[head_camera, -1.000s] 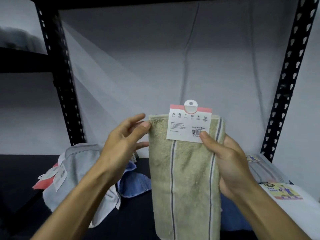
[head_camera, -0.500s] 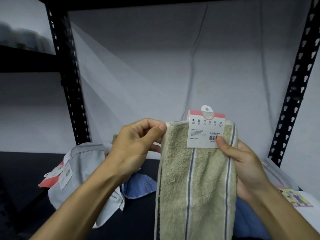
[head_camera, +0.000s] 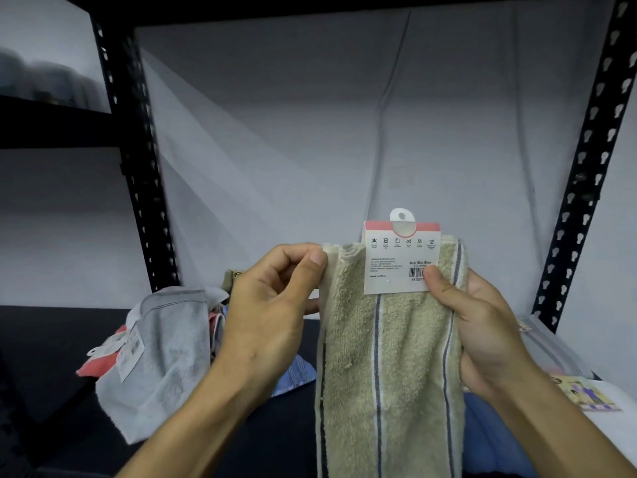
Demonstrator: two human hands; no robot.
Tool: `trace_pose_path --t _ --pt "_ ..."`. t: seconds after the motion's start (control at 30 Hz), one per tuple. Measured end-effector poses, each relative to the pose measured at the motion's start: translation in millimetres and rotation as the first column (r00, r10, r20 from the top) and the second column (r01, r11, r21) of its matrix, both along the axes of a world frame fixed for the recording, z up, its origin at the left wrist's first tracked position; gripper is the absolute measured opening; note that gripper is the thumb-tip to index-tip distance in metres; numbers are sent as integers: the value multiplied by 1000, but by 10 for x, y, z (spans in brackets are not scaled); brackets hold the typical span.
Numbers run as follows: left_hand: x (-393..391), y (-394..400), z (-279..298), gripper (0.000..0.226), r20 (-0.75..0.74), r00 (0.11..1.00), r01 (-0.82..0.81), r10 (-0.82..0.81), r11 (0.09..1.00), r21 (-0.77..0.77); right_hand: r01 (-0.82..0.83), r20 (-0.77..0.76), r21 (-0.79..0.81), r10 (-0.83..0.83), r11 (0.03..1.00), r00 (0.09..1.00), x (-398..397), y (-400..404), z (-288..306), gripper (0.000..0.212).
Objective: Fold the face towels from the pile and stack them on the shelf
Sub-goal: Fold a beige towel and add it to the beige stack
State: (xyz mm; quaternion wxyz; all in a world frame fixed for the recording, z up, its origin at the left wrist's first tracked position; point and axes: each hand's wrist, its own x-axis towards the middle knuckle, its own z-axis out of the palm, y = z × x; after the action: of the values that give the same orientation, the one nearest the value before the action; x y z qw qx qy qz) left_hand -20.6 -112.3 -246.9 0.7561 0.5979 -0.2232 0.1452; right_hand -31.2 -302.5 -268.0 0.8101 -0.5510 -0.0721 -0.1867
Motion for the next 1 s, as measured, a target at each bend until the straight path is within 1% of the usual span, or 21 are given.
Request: trace_pose_path --t 0.07,0.13,0.2,0.27,0.3,0.4,0.43,0.5,0.6,0.67,0.77,0.83,0.87,0.9,1.0 --pt "-33 -16 -38 17 -10 1000 2 -3 1000 -27 39 16 -8 -39 999 999 -2 21 1 30" --pt "-60 -31 -89 14 29 999 -20 21 999 -30 62 27 -15 -61 998 998 -4 44 3 27" --pt "-85 -54 -137 20 93 993 -73 72 997 6 77 29 -13 -77 997 997 -8 69 2 24" --pt "-98 -93 -181 27 118 984 -135 131 990 28 83 37 -19 -83 996 996 -18 98 -4 24" --pt "-90 -112 -202 27 123 977 -179 173 983 35 80 40 -24 -79 997 996 -24 112 -7 25" --pt "-31 -123 -192 13 155 942 -311 299 949 56 64 42 -70 -62 995 997 -41 126 0 24" --pt "-8 -105 -161 10 160 938 -322 309 945 59 57 45 -94 -53 994 998 -46 114 12 23" --pt "31 -51 -52 8 157 951 -279 265 958 72 65 66 -156 -55 986 996 -48 64 42 23" --pt "62 28 110 7 213 960 -219 182 962 165 199 165 -306 -154 931 974 -48 -29 73 18" --pt "86 73 137 7 291 940 -259 181 931 258 287 246 -393 -201 873 948 -67 -59 64 16" --pt "129 109 39 7 407 888 -369 214 860 352 364 307 -467 -239 806 921 -116 -42 13 15" --pt "167 106 -55 14 479 833 -475 277 801 364 417 339 -507 -270 754 901 -138 -11 -23 11" --pt "191 100 -91 16 497 813 -511 303 781 359 439 351 -517 -286 735 892 -142 3 -29 15" --pt "222 90 -119 15 507 801 -530 318 771 354 445 353 -523 -290 727 890 -141 3 -26 19" --pt "377 39 -127 7 484 801 -546 351 760 352 413 331 -536 -267 736 905 -61 -34 32 18"
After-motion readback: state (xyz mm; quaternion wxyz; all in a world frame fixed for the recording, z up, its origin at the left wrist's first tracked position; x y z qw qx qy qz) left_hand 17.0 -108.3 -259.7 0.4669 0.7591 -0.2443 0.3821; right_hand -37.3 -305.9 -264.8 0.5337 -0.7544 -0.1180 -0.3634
